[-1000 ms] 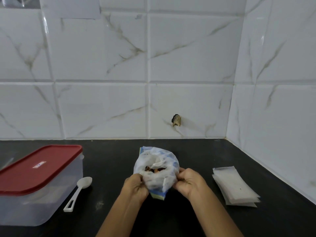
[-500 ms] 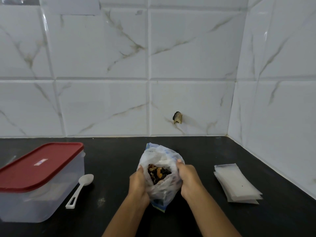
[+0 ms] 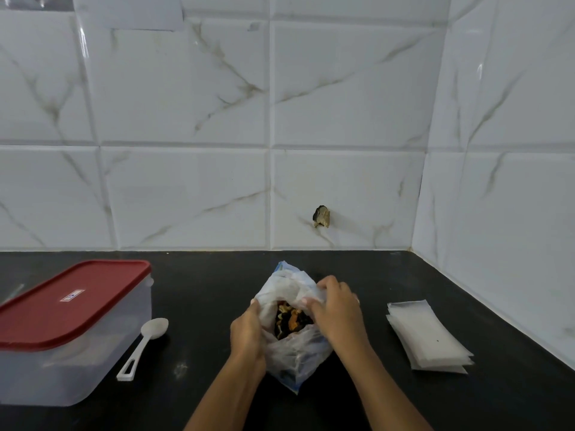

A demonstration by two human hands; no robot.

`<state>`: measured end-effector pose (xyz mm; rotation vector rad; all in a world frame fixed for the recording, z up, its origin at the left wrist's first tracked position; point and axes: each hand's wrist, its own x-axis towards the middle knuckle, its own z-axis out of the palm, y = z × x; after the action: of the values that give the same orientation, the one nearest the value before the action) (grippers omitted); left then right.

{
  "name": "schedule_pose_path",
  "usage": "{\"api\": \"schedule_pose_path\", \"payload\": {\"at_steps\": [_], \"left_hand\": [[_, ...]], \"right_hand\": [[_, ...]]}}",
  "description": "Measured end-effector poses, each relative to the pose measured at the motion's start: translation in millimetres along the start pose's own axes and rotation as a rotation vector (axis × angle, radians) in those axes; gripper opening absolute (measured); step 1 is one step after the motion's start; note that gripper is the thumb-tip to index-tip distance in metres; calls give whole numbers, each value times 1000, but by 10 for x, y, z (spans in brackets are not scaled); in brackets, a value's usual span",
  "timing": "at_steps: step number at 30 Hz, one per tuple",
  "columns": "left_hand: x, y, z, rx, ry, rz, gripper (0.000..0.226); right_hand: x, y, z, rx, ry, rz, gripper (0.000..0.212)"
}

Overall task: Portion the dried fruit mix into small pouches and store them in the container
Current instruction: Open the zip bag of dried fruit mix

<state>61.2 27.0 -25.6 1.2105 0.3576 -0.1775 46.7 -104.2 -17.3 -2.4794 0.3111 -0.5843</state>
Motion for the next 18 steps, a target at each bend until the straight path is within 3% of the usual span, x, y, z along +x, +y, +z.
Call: {"api": "schedule_pose_path", "payload": {"at_steps": [2,5,7,11,16,18], "left_hand": [[-11,27,4,-6,-54,-57,24],[-55,55,15,-1,-114,-121,26],[-68,52,19,35,-150,-129,30],[25,-15,19,276,-124,108,31],[53,-75,2,491,-31,388,9],[104,-100,12,505,-71,424,16]], "right_hand": [[28,44,30,38,26,21,23],[41,73,14,154,36,135,27],[82,111,-7,366,-14,312,28],[127,134,-55,817,-147,688,29],[112,135,-47,869,-228,772,25],[99,157,-49,911,-234,792,30]]}}
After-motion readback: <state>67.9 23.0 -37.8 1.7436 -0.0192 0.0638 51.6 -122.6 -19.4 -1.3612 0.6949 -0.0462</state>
